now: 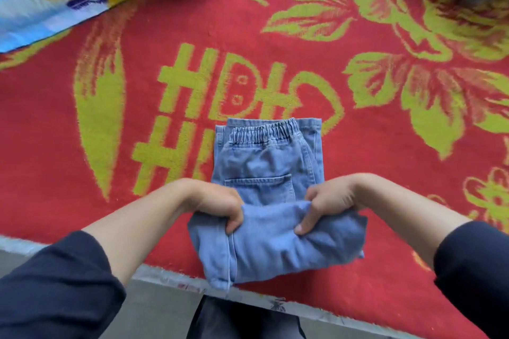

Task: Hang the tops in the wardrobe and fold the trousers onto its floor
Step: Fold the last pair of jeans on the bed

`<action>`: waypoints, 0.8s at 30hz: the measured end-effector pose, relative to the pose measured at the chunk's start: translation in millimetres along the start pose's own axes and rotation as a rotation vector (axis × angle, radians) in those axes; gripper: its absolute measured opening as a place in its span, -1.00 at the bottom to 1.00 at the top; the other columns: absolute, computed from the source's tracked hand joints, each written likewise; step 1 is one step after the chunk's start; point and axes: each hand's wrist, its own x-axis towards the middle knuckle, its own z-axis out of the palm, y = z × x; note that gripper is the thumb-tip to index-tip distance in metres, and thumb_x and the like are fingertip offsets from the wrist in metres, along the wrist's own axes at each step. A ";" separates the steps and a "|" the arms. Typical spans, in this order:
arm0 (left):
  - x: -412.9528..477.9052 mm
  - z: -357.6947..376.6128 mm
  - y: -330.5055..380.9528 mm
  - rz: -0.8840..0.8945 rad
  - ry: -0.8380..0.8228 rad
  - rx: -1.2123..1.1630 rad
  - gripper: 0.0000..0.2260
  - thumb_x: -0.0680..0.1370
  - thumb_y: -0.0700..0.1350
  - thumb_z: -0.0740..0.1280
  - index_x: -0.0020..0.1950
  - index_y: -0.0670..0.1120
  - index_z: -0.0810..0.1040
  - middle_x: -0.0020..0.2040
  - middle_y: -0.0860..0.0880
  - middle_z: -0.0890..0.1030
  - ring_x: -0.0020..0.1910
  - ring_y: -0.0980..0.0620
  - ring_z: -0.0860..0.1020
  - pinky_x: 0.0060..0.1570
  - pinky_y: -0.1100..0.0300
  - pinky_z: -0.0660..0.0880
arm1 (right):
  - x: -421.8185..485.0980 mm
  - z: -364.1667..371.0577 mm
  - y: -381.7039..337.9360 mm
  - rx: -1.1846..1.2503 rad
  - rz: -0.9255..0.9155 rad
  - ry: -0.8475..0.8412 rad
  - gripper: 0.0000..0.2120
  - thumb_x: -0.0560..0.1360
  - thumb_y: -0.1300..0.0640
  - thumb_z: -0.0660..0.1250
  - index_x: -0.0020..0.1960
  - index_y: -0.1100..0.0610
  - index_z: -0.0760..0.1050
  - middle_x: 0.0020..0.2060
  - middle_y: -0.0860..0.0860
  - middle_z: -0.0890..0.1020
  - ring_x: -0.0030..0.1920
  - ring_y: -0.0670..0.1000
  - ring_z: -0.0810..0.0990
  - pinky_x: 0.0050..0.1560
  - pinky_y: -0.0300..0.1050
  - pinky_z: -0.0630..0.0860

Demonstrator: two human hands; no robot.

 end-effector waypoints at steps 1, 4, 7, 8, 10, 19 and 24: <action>-3.1 -14.4 2.0 0.025 0.058 -0.045 -0.83 0.11 -0.21 0.28 -0.33 -0.15 0.48 -0.37 -0.05 0.44 -0.31 -0.04 0.37 -0.38 0.18 0.25 | -4.2 -16.1 -7.8 -0.057 -0.026 0.092 -0.75 0.34 0.03 0.55 -0.13 0.19 0.64 -0.14 0.11 0.72 -0.03 0.17 0.68 0.10 0.21 0.58; -10.6 -63.6 8.9 0.097 0.280 -0.113 -0.90 0.08 -0.16 0.26 -0.45 -0.07 0.38 -0.48 0.04 0.36 -0.40 0.01 0.29 -0.41 0.15 0.19 | -15.7 -67.3 -29.3 -0.233 -0.101 0.429 -0.66 0.26 -0.13 0.57 -0.19 0.12 0.64 -0.24 -0.04 0.71 -0.16 0.00 0.68 -0.06 -0.01 0.62; -8.2 -108.8 13.9 0.138 0.555 -0.005 -0.91 0.20 -0.03 0.29 -0.38 -0.03 0.51 -0.42 0.03 0.44 -0.36 0.00 0.40 -0.35 0.11 0.32 | -11.0 -102.7 -39.6 -0.294 -0.188 0.687 -0.72 0.35 -0.10 0.50 -0.18 0.12 0.60 -0.25 0.02 0.66 -0.17 0.04 0.62 -0.18 -0.07 0.51; -2.2 -118.8 13.9 0.148 0.662 0.054 -0.88 0.28 -0.01 0.31 -0.25 0.02 0.59 -0.31 0.03 0.54 -0.26 -0.01 0.49 -0.28 0.11 0.42 | -4.3 -108.4 -39.6 -0.368 -0.183 0.773 -0.76 0.40 -0.06 0.45 -0.15 0.11 0.57 -0.23 0.05 0.63 -0.14 0.09 0.59 -0.20 -0.06 0.46; 14.6 -123.0 11.8 0.080 0.887 0.284 -0.66 0.45 0.01 0.32 0.23 0.08 0.54 0.16 -0.02 0.59 0.18 -0.06 0.51 0.13 0.02 0.48 | 14.8 -110.3 -34.6 -0.480 -0.149 0.924 -0.76 0.47 0.01 0.34 0.08 0.08 0.54 -0.03 0.07 0.62 0.04 0.15 0.56 -0.05 -0.02 0.47; 81.3 -71.7 -5.8 0.063 0.847 0.444 -0.37 0.60 0.27 -0.05 0.58 -0.01 -0.07 0.59 -0.05 -0.01 0.56 0.03 -0.10 0.50 -0.04 -0.19 | 73.8 -110.3 -20.9 -0.319 -0.177 0.855 -0.46 0.51 -0.10 0.29 0.45 -0.06 0.28 0.44 0.00 0.38 0.50 0.01 0.19 0.44 0.09 0.14; 93.3 -113.6 4.0 0.014 0.741 0.390 -0.37 0.57 0.30 0.05 0.52 -0.05 0.19 0.48 -0.16 0.24 0.44 -0.16 0.21 0.40 -0.01 0.14 | 83.6 -127.2 -36.9 -0.331 -0.056 0.774 -0.42 0.39 -0.10 0.39 0.37 0.00 0.37 0.27 0.04 0.52 0.31 0.14 0.44 0.28 0.09 0.31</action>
